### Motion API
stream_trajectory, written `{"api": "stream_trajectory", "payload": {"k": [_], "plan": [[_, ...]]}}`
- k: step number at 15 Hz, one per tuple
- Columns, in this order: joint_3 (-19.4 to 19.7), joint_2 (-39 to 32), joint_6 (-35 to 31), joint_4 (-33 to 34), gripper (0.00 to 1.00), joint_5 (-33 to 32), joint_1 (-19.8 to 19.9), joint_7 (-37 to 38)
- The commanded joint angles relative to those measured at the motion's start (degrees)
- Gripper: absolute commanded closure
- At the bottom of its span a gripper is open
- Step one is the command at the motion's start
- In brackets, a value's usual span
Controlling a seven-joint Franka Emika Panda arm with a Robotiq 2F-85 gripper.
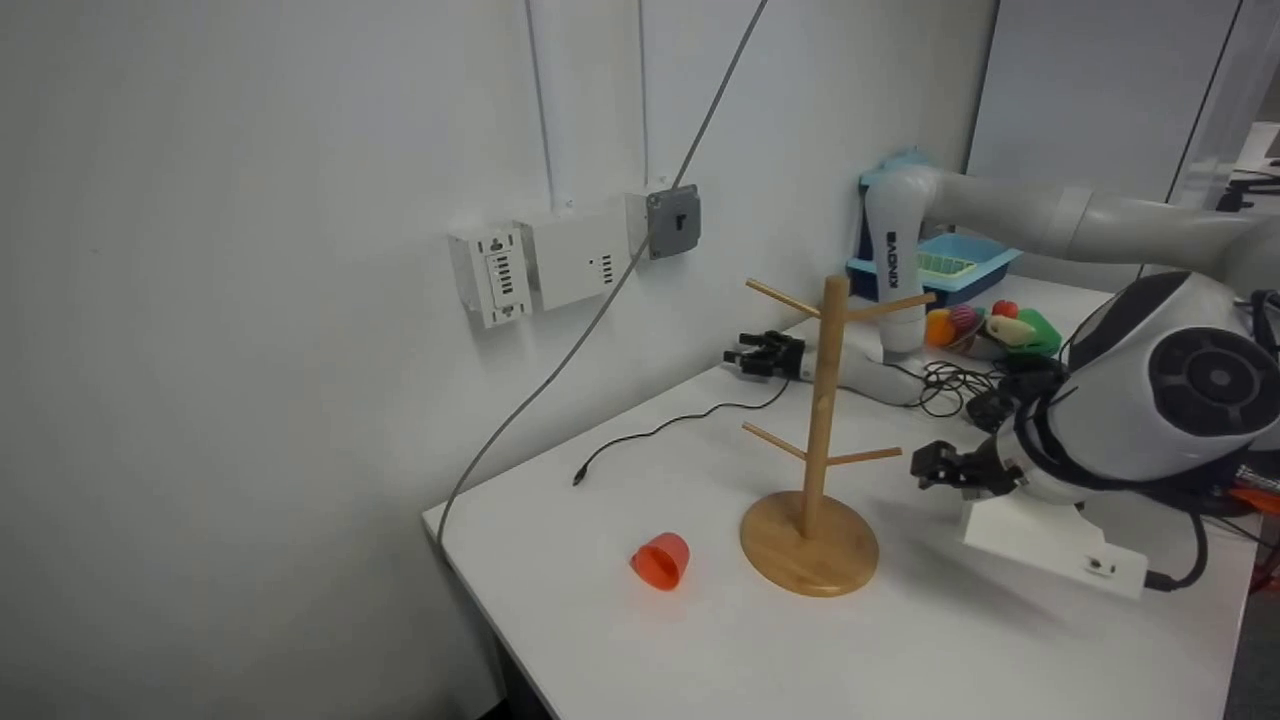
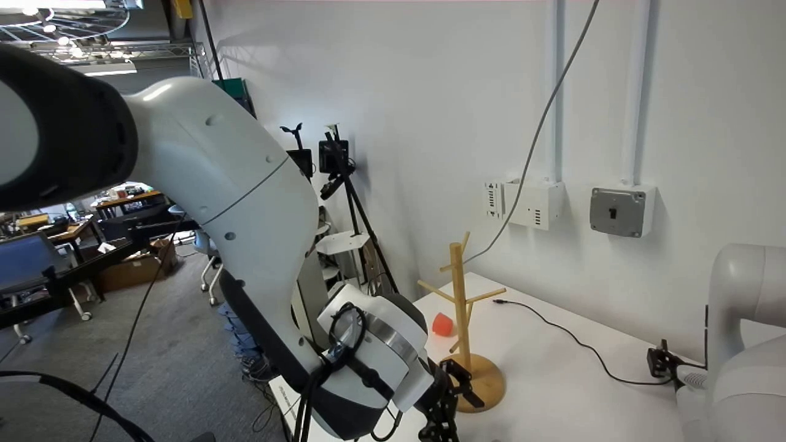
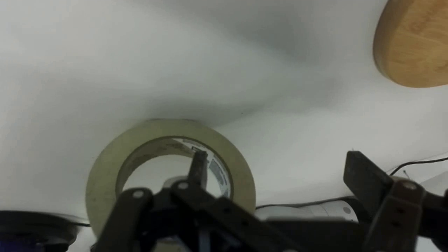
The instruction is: Remove the tape from wooden hanger
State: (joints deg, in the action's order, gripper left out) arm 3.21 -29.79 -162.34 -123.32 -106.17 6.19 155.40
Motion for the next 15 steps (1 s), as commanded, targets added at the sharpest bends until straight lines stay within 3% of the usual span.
{"api": "stream_trajectory", "payload": {"k": [1,8,15], "plan": [[-0.6,6.3,-0.1,-5.1,0.00,-3.3,1.3,3.0],[-0.3,13.3,0.0,-12.0,0.00,-3.1,2.0,3.0],[-0.8,17.0,0.2,-13.5,0.00,-3.6,2.4,3.0]]}}
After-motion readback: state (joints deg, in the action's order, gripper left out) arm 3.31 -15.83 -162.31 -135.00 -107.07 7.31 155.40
